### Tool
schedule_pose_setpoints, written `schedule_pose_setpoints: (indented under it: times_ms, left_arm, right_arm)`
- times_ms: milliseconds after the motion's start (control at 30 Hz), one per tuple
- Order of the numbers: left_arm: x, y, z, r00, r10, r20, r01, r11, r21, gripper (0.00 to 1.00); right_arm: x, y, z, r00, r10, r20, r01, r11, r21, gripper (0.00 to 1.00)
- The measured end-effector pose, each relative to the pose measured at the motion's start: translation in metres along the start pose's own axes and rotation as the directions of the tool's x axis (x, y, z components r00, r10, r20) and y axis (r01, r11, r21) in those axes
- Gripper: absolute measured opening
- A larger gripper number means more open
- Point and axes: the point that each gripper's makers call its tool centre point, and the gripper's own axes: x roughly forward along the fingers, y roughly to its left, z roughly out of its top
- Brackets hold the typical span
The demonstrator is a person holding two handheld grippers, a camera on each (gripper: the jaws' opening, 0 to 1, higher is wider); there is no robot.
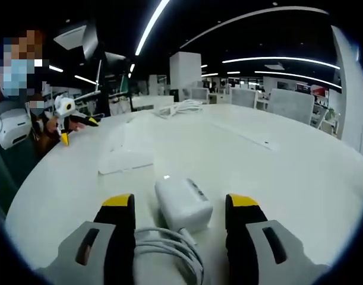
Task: Straighten the power strip on the desk, plug the charger into it
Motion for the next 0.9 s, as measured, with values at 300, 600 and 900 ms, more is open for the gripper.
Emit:
schedule_pose_setpoints:
  times_ms: [300, 600, 900]
  left_arm:
    - [-0.0008, -0.0004, -0.0013, 1.0, -0.001, 0.0, 0.001, 1.0, 0.0, 0.99]
    - [-0.0008, 0.0002, -0.0024, 1.0, 0.003, 0.0, -0.003, 1.0, -0.006, 0.99]
    - [0.0004, -0.0018, -0.0004, 1.0, -0.004, 0.001, 0.004, 1.0, 0.002, 0.99]
  right_arm:
    - [0.0002, 0.0022, -0.0004, 1.0, 0.008, -0.001, -0.008, 1.0, 0.001, 0.54]
    - [0.0004, 0.0055, -0.0008, 1.0, 0.016, -0.001, -0.016, 1.0, -0.001, 0.48]
    - [-0.0014, 0.0038, -0.0003, 1.0, 0.018, 0.003, -0.018, 1.0, 0.009, 0.46]
